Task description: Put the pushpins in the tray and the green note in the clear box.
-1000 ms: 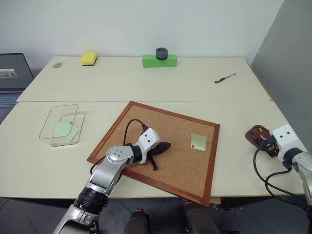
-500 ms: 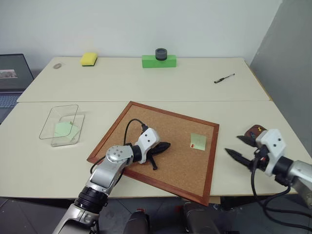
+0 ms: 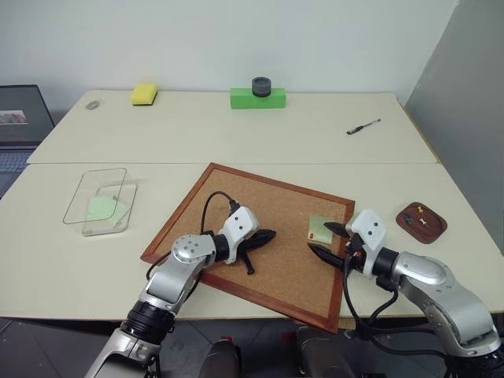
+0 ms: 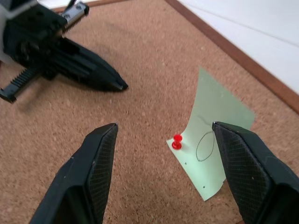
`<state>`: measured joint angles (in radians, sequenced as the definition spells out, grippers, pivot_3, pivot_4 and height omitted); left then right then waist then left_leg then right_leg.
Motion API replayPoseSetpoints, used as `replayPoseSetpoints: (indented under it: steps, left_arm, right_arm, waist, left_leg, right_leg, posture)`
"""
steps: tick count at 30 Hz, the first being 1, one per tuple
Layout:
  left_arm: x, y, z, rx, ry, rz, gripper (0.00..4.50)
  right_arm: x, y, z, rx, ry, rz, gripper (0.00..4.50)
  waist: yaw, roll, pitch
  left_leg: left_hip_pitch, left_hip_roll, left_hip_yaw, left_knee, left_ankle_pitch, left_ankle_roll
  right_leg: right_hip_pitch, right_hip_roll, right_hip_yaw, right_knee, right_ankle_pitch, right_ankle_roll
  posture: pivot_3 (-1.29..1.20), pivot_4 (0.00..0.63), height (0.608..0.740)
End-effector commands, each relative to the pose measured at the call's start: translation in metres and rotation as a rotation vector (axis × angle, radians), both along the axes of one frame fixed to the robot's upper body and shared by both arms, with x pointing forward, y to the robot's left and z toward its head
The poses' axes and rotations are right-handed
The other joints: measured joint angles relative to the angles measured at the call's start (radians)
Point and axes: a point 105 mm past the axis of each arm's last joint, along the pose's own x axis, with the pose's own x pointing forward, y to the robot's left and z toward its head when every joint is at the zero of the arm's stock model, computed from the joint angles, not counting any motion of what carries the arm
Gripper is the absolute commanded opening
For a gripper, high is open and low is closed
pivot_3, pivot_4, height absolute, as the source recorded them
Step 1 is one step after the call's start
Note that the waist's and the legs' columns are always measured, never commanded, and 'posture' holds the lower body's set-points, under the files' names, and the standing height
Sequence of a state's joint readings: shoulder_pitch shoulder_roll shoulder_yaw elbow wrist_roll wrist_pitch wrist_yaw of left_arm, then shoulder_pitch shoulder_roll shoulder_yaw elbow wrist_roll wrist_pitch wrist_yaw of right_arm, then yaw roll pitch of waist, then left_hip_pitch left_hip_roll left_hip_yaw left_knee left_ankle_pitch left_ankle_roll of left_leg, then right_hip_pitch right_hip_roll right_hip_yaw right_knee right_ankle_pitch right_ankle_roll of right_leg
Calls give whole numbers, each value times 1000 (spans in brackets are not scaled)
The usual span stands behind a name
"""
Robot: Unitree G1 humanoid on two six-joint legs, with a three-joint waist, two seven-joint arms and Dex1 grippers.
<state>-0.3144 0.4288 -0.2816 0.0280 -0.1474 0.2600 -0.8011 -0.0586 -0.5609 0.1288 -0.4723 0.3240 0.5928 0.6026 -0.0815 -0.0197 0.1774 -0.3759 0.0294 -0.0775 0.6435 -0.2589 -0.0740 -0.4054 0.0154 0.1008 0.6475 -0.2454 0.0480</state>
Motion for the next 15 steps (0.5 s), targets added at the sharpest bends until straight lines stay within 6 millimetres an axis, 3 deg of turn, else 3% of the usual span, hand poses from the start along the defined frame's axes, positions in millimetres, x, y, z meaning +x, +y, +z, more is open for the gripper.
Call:
replayPoseSetpoints:
  steps: [1, 7, 15]
  left_arm:
    - [-2, 16, -27, 79, 86, 58, 0]
    - [-3, 17, -26, 80, 86, 59, 0]
    - [-4, 17, -26, 82, 86, 57, 0]
  right_arm:
    - [7, 10, -2, -3, -34, 36, 3422]
    - [21, 9, -6, -1, -45, 14, 3422]
    - [25, 0, -10, 2, -39, -14, 1926]
  waist:
    - [0, 0, 0]
    - [-2, 0, 0]
    - [-2, 0, 0]
  left_leg:
    - [0, 0, 0, 0, 0, 0]
    - [0, 0, 0, 0, 0, 0]
    - [-1, 0, 0, 0, 0, 0]
  right_leg:
    - [0, 0, 0, 0, 0, 0]
    - [0, 0, 0, 0, 0, 0]
    - [0, 0, 0, 0, 0, 0]
  posture:
    - [0, 150, 740]
    - [0, 150, 740]
    - [0, 150, 740]
